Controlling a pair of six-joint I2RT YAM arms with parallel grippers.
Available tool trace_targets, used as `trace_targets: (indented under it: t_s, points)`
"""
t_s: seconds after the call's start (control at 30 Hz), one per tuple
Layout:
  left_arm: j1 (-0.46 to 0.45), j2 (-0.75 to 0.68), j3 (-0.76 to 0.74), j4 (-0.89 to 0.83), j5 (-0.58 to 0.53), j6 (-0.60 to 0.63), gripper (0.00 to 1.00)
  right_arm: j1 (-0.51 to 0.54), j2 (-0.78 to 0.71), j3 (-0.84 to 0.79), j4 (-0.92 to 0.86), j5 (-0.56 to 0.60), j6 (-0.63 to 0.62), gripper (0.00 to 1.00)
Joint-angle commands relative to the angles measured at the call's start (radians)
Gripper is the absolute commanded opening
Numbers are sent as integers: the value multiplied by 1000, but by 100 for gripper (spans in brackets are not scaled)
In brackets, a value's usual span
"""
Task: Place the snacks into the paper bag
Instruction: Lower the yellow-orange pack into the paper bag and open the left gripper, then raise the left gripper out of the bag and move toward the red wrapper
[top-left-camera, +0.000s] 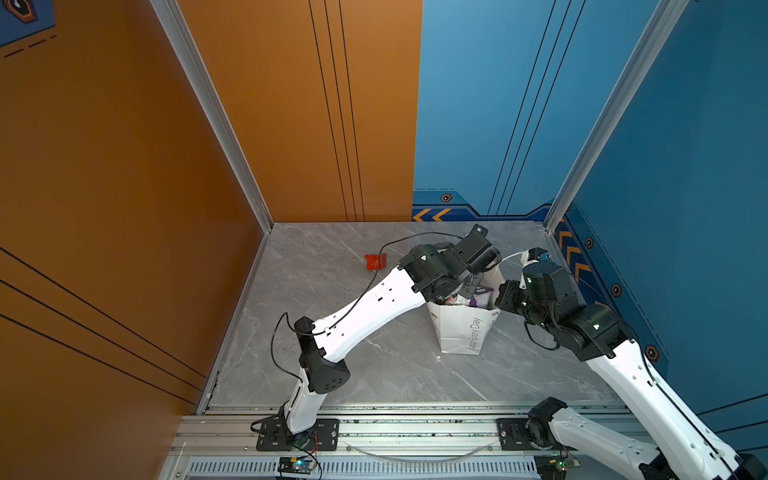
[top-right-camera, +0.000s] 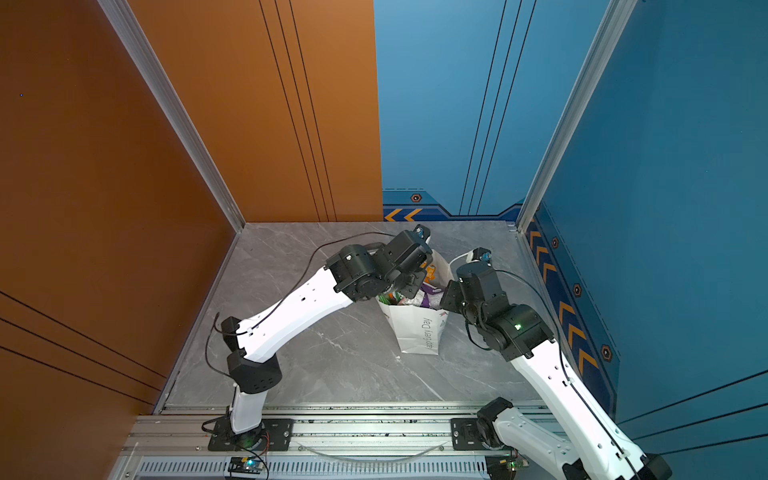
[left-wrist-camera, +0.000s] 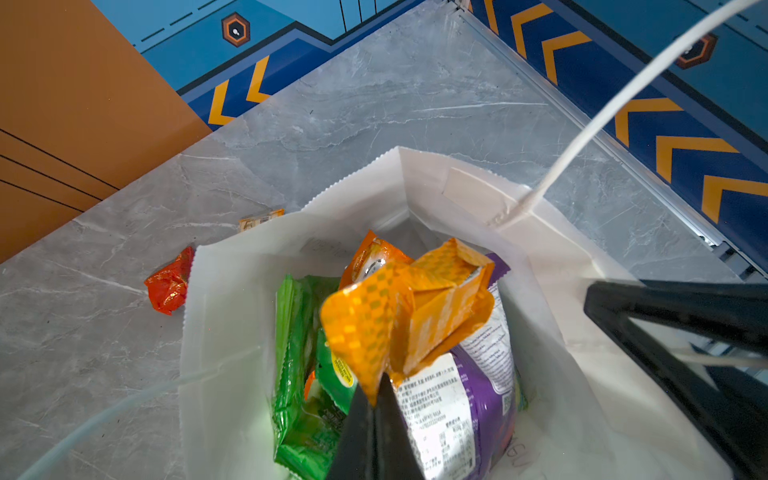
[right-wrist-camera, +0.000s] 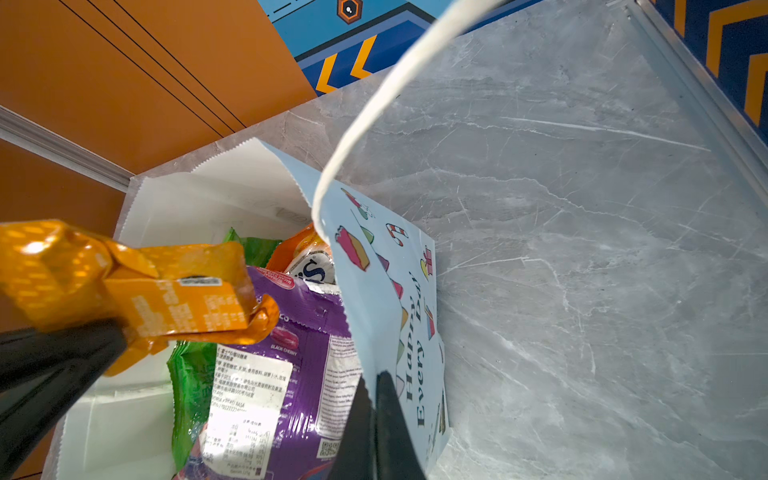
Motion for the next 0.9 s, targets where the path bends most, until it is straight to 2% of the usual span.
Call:
trace_targets:
  t_s: [0.0, 0.33, 0.67, 0.87]
  points:
    - [20, 40, 55, -50, 46, -6, 0, 7, -32, 0, 34, -16, -4, 0]
    - [47, 119, 125, -70, 94, -18, 0, 7, -31, 0, 33, -17, -2, 0]
    - [58, 122, 145, -72, 108, -22, 25, 9, -26, 5, 32, -17, -3, 0]
    - [53, 80, 121, -73, 104, -28, 28, 9, -22, 9, 32, -15, -3, 0]
